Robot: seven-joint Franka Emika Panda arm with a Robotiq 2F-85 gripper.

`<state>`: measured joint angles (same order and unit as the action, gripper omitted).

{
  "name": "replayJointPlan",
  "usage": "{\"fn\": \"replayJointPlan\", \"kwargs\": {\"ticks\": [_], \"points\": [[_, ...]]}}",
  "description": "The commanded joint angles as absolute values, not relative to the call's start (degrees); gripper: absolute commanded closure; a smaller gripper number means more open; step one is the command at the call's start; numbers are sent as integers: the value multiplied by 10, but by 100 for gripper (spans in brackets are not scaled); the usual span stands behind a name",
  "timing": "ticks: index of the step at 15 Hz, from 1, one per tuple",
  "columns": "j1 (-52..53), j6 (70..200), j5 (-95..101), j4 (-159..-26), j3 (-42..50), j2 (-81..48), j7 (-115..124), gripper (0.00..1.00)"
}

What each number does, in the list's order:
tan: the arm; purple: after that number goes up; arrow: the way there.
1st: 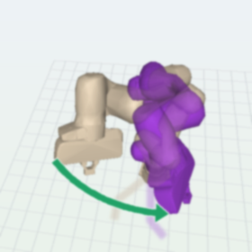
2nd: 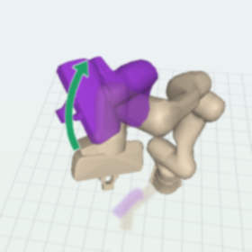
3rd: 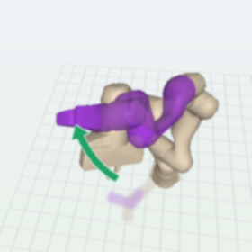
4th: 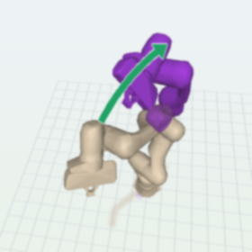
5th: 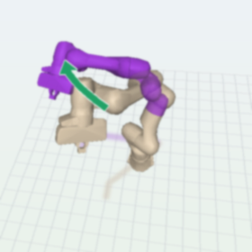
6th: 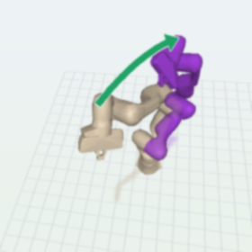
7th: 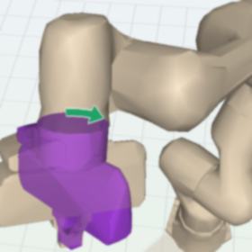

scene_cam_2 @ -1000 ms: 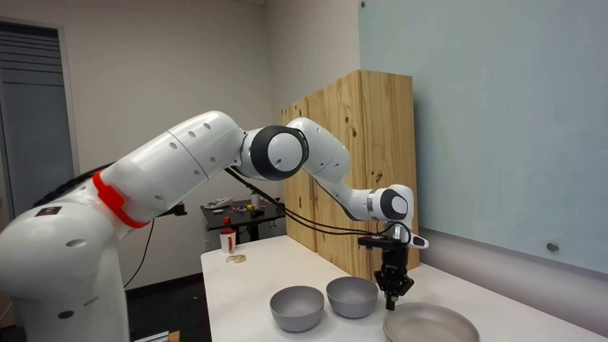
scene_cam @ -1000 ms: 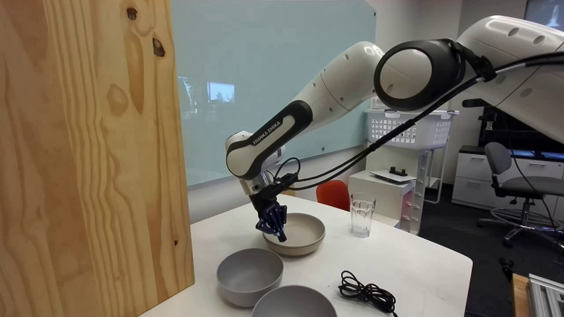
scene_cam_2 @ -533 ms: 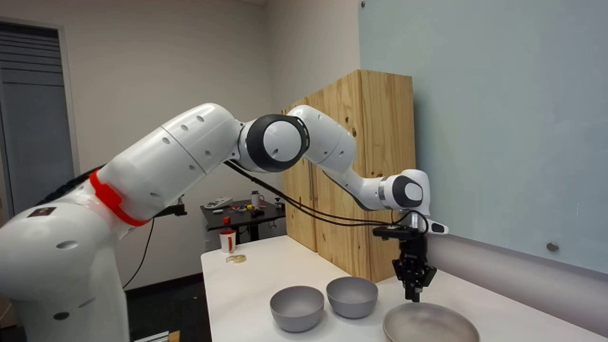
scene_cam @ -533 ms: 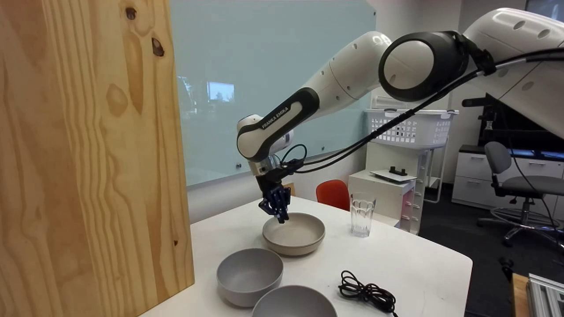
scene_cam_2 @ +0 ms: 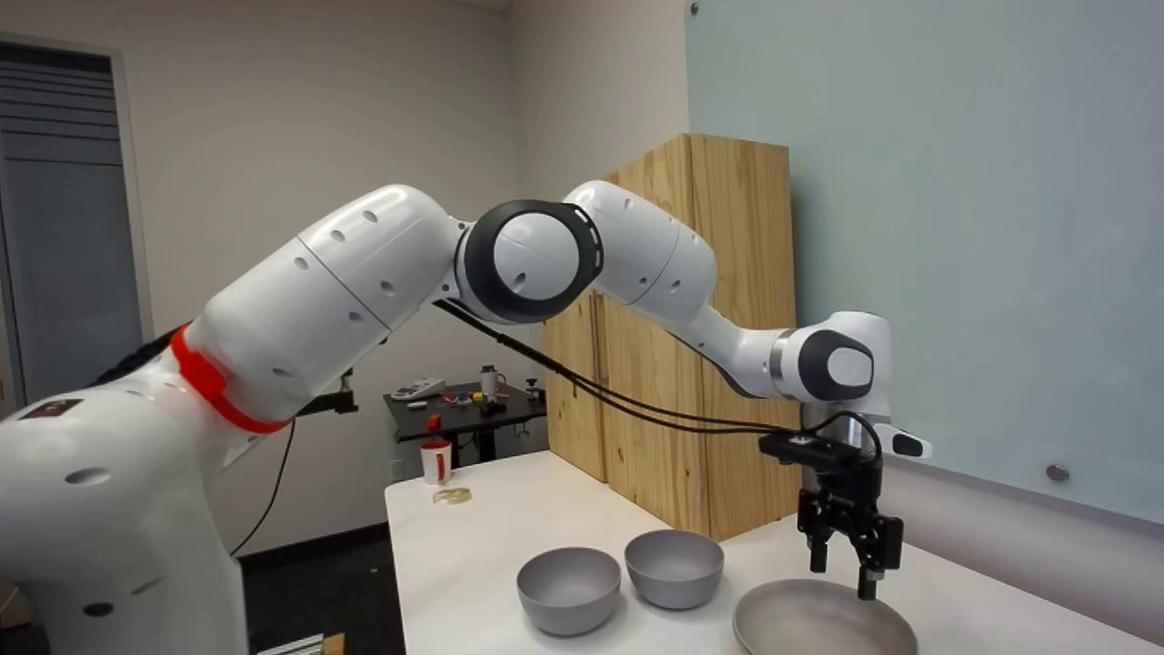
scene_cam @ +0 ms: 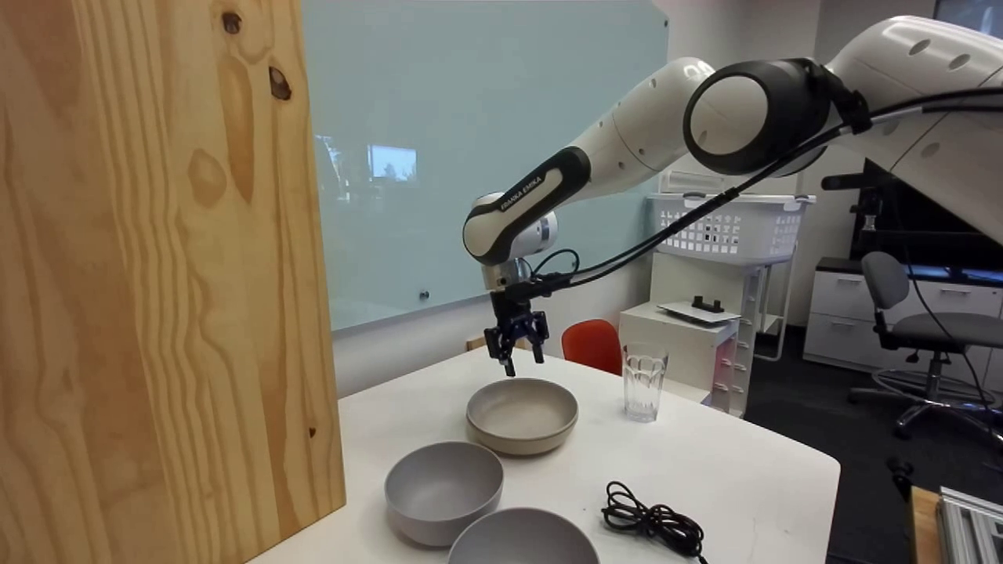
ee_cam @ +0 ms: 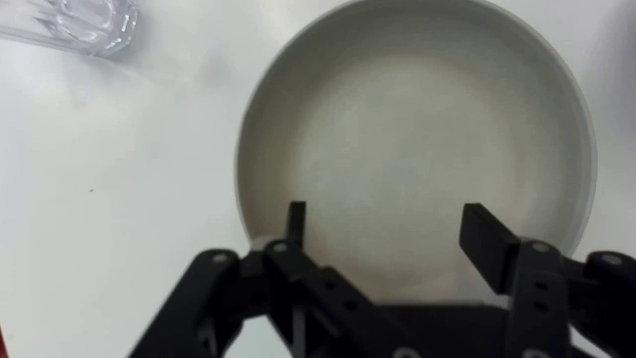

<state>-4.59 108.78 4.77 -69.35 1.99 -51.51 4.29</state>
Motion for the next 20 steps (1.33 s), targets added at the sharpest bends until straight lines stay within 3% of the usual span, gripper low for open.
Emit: {"fn": "replayJointPlan", "kwargs": {"ticks": [1, 20], "points": [[-63, 1110, 15, -719, 15, -508, 19, 0], [-149, 1141, -67, -758, 10, -522, -64, 0]]}}
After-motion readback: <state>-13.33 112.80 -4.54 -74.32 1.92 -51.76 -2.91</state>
